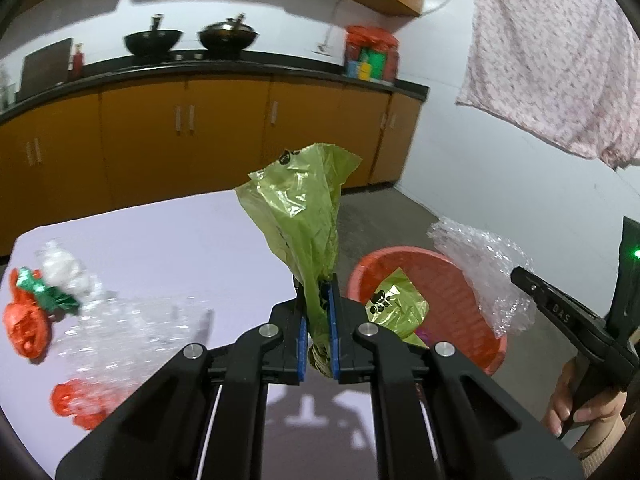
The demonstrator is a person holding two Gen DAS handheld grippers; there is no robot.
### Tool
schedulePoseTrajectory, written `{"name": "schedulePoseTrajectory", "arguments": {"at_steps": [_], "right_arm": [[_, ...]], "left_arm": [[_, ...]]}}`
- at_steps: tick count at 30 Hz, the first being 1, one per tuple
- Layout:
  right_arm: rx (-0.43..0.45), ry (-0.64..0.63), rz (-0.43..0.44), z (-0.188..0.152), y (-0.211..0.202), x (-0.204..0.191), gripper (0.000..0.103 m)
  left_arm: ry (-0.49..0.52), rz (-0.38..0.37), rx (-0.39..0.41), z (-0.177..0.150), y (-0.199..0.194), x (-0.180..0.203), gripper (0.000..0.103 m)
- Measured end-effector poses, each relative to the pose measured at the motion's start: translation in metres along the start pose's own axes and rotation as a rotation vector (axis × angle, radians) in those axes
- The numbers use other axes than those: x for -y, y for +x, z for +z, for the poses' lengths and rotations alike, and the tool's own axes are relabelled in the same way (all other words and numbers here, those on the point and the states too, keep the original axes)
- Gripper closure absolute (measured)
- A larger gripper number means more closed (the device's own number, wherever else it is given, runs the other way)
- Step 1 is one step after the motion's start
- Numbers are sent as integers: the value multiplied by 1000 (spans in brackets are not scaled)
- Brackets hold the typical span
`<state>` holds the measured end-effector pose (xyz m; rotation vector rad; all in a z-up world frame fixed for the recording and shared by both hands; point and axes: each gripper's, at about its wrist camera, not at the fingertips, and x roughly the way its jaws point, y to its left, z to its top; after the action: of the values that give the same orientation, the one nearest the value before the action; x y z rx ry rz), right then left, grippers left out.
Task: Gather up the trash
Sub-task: 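Lower the green paw-print bag into the basket and open the left gripper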
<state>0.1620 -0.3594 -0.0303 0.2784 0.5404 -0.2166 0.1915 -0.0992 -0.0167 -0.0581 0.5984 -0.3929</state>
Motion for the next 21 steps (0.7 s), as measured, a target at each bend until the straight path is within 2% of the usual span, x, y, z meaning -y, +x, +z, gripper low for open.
{"name": "schedulePoseTrajectory", "arguments": {"at_steps": [8, 21], "right_arm": [[-8, 35, -37, -1, 13, 26, 96], [-22, 74, -50, -3, 38, 41, 96]], "left_arm": [[95, -60, -31, 0, 35, 32, 95], [163, -132, -95, -4, 86, 55, 95]]}}
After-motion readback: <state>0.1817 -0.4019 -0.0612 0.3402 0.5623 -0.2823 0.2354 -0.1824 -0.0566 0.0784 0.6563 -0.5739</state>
